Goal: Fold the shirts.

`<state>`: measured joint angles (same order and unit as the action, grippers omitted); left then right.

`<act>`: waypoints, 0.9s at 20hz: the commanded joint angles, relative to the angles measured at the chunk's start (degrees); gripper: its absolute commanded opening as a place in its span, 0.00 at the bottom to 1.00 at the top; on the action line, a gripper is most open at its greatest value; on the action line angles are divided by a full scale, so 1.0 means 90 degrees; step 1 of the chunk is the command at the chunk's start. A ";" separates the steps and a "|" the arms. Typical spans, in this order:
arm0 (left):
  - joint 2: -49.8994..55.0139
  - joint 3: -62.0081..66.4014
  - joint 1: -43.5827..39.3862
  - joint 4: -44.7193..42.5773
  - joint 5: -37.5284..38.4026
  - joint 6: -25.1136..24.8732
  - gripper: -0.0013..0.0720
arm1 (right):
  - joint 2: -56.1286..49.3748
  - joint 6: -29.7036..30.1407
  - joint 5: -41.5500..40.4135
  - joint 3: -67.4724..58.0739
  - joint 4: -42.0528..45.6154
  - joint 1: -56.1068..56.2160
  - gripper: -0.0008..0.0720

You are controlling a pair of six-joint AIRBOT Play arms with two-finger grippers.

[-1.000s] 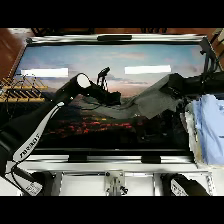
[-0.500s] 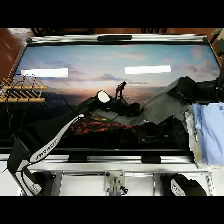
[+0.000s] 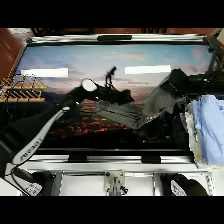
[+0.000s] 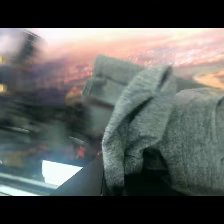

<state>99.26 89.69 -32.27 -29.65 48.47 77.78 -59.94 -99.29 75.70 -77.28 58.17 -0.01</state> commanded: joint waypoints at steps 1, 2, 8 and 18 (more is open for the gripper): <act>-0.1100 -0.0002 0.0838 -0.0986 0.0185 0.0053 0.06 | -0.0624 -0.0015 -0.0636 -0.0005 0.0092 0.0736 0.11; -0.1423 -0.0002 0.1061 -0.1105 0.0192 0.0056 0.06 | -0.0874 -0.0027 -0.0916 -0.0005 0.0087 0.0998 0.11; -0.3104 -0.0002 0.2130 -0.1192 0.0216 0.0121 0.06 | -0.2654 -0.0066 -0.2217 -0.0005 -0.0294 0.2222 0.11; -0.3857 -0.0002 0.2239 -0.1219 0.0886 0.0095 0.06 | -0.3781 0.0168 -0.3368 -0.0005 -0.1821 0.2550 0.72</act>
<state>65.45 89.67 -12.43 -40.38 55.55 78.76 -93.89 -98.91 44.45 -77.30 42.98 23.92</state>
